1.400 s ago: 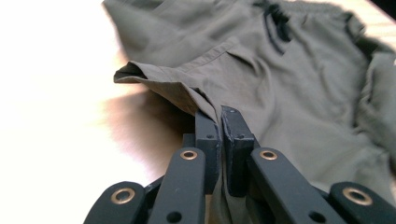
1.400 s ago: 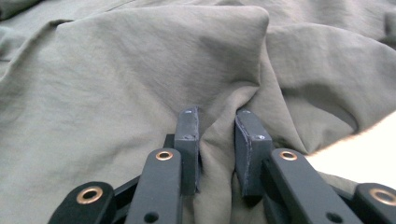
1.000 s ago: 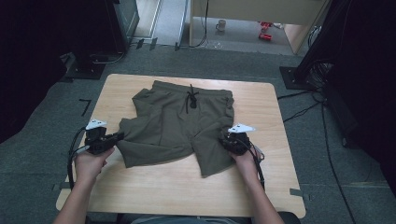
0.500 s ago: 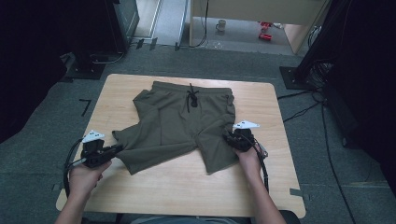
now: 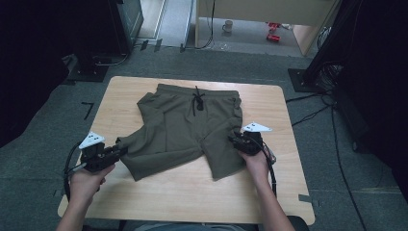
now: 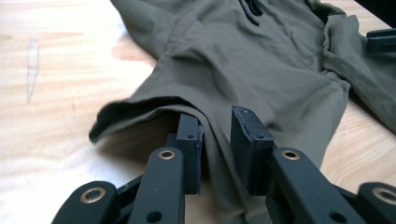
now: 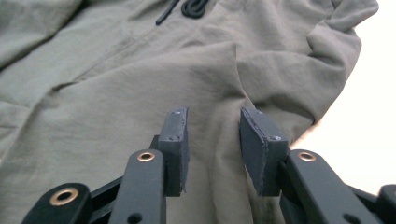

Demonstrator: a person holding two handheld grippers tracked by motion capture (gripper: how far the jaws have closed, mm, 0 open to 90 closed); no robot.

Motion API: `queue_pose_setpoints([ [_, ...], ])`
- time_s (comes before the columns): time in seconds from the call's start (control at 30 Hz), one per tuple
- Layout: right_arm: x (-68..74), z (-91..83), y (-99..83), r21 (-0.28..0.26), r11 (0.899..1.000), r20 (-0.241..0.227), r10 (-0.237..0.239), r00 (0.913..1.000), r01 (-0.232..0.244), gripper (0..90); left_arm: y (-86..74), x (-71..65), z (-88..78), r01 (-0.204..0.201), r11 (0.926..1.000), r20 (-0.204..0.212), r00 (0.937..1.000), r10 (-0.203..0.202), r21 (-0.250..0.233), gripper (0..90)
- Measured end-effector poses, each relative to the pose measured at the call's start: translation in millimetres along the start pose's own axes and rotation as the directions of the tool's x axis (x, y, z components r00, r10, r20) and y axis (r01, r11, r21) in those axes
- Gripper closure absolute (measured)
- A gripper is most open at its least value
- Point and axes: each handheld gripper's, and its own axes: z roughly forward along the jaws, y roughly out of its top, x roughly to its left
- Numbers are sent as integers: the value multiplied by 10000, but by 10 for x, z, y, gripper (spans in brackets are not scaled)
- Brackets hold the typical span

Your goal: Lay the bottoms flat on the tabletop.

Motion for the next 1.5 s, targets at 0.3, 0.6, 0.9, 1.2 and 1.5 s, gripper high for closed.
queue_pose_setpoints([
  [0.3, -58, -10, 100, -9, 9999, -146, 121, 9998, -121, 520, 128, -14, -48, -550, 9985, -232, 9982, 550, 0, 664],
  [0.6, -116, 117, 203, 173, 9998, -353, 129, 9993, -123, 528, 173, 93, -50, -387, 9992, -194, 9991, 387, -15, 675],
  [0.9, -107, 241, 261, 366, 9993, -616, 75, 9981, -52, 603, 442, -64, 518, -1197, 9918, 404, 9922, 1179, 450, 699],
  [1.2, -87, 256, 231, 1122, 9937, -696, 127, 9975, -48, 872, 580, -198, 1046, -1389, 9891, 1010, 9859, 1333, 499, 690],
  [1.5, -29, -26, 139, 1335, 9910, -638, -23, 9980, 108, 877, 582, -338, 1332, -1781, 9829, 1318, 9765, 1705, 479, 681],
])
